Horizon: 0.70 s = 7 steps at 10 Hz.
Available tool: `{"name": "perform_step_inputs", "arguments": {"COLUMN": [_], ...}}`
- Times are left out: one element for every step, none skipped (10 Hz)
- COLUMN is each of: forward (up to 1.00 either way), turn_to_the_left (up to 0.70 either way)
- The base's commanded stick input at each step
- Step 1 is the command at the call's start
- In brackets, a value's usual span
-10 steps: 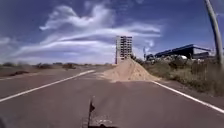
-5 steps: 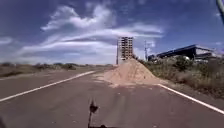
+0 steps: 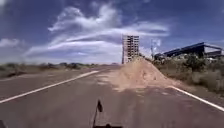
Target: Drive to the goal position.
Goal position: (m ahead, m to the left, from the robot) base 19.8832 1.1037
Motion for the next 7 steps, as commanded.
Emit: {"name": "perform_step_inputs", "arguments": {"forward": [1.00,1.00,1.00,1.00,1.00,1.00,1.00], "turn_to_the_left": [0.00,0.00,0.00,0.00,0.00,0.00,0.00]}}
